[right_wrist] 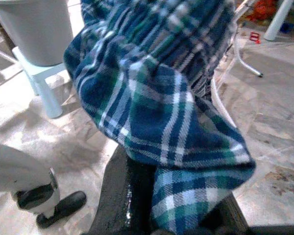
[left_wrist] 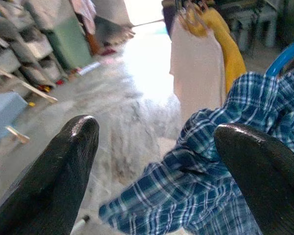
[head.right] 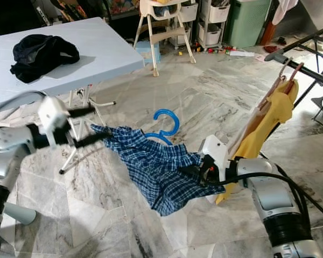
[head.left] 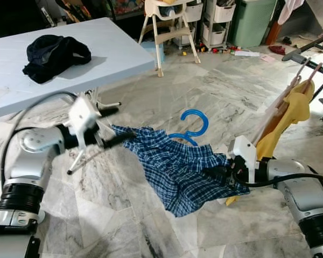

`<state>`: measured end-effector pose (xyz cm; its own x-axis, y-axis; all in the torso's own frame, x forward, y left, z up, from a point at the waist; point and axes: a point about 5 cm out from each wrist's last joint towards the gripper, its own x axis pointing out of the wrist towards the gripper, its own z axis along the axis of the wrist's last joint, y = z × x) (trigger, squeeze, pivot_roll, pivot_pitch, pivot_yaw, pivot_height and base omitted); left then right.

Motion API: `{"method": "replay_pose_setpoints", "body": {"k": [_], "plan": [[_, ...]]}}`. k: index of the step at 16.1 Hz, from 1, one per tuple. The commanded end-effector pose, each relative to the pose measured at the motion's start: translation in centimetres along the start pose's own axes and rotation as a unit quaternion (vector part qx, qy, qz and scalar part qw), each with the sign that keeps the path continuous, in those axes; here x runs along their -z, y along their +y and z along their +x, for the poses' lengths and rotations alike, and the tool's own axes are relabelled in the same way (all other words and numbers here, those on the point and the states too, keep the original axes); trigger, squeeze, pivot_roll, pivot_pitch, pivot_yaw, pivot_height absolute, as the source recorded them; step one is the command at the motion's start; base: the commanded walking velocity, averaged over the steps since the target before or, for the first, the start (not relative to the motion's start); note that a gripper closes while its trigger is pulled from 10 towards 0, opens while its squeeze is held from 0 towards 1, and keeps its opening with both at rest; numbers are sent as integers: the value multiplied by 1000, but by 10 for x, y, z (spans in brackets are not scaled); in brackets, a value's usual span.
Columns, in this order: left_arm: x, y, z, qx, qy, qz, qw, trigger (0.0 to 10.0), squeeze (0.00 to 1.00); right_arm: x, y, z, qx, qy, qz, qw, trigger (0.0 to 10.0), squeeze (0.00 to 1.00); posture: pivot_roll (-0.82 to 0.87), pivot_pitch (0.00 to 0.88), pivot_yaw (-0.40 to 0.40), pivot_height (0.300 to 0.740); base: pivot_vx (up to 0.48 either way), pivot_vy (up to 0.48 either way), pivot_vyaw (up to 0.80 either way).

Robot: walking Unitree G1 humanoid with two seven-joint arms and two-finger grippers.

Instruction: Hang hanger

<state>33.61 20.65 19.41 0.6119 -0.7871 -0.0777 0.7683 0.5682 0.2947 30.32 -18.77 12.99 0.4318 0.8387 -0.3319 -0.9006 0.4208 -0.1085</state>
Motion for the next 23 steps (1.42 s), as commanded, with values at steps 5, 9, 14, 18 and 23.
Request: {"method": "replay_pose_setpoints", "body": {"k": [5, 9, 14, 18, 23], "plan": [[11, -2, -15, -113, -17, -7, 993, 10000, 784, -8, -11, 3, 64, -13, -27, 998, 0, 0, -118, 62, 31, 740, 0, 0, 0], [24, -13, -19, -270, -36, -27, 962, 10000, 761, -17, -24, 9, 188, -53, -20, 980, 0, 0, -106, 59, 26, 740, 0, 0, 0], [52, -54, -5, -395, -7, -64, 916, 10000, 706, -13, -23, 19, 298, -78, 21, 951, 0, 0, -98, 58, 29, 740, 0, 0, 0], [63, -109, 29, -361, 17, -99, 927, 10000, 596, -24, -32, 25, 405, -131, 107, 898, 0, 0, -101, 57, 28, 740, 0, 0, 0], [62, -102, 29, -404, 30, -87, 910, 10000, 616, -31, -30, 32, 412, -133, 104, 895, 0, 0, -101, 61, 21, 740, 0, 0, 0]]}}
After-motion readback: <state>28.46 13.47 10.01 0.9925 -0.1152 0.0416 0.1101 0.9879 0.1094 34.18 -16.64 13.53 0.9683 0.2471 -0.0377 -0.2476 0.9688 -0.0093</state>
